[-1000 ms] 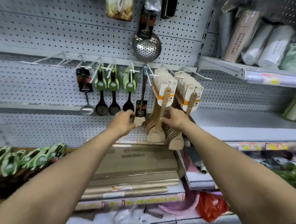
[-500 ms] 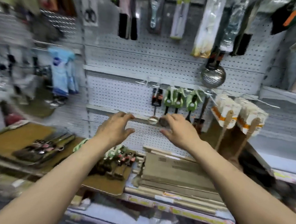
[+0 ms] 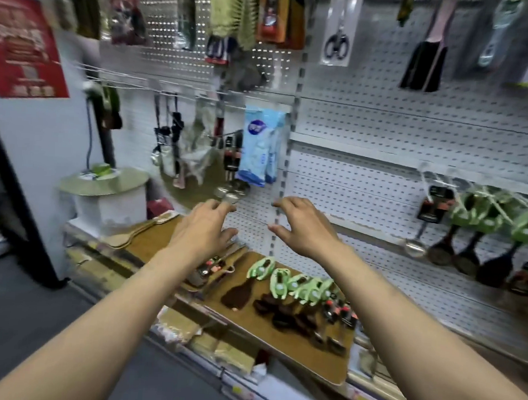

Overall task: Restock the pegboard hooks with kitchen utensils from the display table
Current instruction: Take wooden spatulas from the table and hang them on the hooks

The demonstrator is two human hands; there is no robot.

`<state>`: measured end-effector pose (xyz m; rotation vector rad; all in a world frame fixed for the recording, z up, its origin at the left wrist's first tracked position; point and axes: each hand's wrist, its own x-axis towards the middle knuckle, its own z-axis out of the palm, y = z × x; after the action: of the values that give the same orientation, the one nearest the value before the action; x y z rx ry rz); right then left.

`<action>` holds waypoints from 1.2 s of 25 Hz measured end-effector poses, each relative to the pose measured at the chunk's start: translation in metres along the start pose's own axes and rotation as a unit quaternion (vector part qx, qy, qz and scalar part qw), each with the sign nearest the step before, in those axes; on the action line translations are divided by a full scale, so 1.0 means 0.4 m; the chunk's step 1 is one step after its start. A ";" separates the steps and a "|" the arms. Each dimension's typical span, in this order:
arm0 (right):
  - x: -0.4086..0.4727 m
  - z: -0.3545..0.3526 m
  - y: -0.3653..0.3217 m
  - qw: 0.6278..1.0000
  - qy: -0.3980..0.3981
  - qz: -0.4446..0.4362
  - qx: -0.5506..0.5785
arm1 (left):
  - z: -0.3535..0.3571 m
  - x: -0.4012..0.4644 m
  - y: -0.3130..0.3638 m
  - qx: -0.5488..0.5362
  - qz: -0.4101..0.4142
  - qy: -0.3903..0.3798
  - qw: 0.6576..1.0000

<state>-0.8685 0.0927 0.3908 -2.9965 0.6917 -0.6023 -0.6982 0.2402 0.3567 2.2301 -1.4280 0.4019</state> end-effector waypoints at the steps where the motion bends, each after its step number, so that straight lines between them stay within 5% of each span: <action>1: 0.059 0.028 -0.043 1.000 0.001 -0.006 0.006 | -0.012 0.012 -0.064 0.008 -0.006 0.007 1.000; 21: 1.318 0.649 -0.474 0.993 -0.054 -0.066 0.077 | 0.071 0.640 -1.228 0.032 -0.102 0.005 0.994; 30: 1.534 0.995 -0.572 0.983 -0.141 0.079 0.084 | 0.332 0.824 -1.667 -0.036 -0.057 -0.143 0.987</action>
<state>-0.1168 0.0084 0.2679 -2.7579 0.8024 -0.2110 0.0450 0.1530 0.2533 2.3678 -1.4164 -0.0102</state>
